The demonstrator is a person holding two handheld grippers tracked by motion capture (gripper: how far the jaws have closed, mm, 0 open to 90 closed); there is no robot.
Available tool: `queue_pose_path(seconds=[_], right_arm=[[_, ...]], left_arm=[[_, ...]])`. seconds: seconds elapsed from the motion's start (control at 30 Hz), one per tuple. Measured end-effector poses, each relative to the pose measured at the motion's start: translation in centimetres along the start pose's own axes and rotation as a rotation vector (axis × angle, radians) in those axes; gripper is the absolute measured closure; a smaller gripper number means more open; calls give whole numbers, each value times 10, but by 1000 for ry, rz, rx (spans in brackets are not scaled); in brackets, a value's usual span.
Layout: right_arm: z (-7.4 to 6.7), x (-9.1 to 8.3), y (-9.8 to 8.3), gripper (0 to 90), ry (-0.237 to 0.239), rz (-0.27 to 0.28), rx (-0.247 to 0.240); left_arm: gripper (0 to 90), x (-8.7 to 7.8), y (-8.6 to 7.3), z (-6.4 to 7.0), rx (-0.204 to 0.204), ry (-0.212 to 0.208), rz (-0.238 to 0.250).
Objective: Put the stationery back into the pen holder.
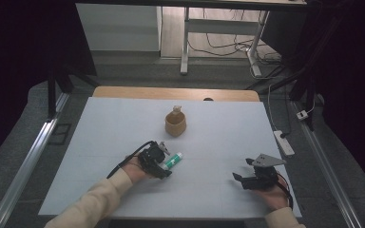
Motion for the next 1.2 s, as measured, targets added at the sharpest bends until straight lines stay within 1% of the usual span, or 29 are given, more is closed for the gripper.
queue_pose_path(seconds=[0.07, 0.13, 0.2, 0.23, 0.3, 0.33, 0.47, 0.6, 0.7, 0.93, 0.97, 1.03, 1.2], right_arm=[[0, 0, 0, 186, 0, -1, -1], [0, 0, 0, 186, -2, -3, -1], [0, 0, 0, 186, -3, -3, -1], [0, 0, 0, 186, -3, -3, -1], [0, 0, 0, 186, -4, -3, -1], [0, 0, 0, 186, -3, -3, 0], [0, 0, 0, 186, -4, -2, -2], [0, -1, 1, 186, -6, 1, -2], [0, -1, 1, 186, -12, -1, -6], [0, -1, 2, 187, -7, 12, -5], [0, -2, 2, 187, -15, 6, -8], [0, -2, 2, 187, -17, 10, -6], [0, -2, 3, 188, -14, 16, -9]], left_arm=[[397, 0, 0, 0, -1, 11, -1], [460, -1, -1, -2, -4, 28, -1], [512, -1, -1, -2, -11, 18, 2], [539, -2, -1, -2, -7, 21, 2], [608, -2, -1, -1, 6, 49, -2], [630, -2, -1, -1, 12, 53, -3], [636, -2, -1, -2, 16, 50, 1], [639, -3, -2, -3, 29, 62, 12], [639, -6, -1, -4, 26, 57, 32], [640, -10, -1, -5, 25, 31, 61], [640, -10, -1, -5, 22, 26, 68], [640, -12, -1, -6, 19, 18, 82], [640, -17, 1, -6, 17, 23, 116]])
Point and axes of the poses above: each handheld gripper's, and its own axes: x roughly forward along the jaws, y roughly out of its top, z roughly to its right, the point moved 6 cm from there along x, roughly forward along the jaws, and after that the axes turned 2 degrees about -x, right-handed, at the moved point
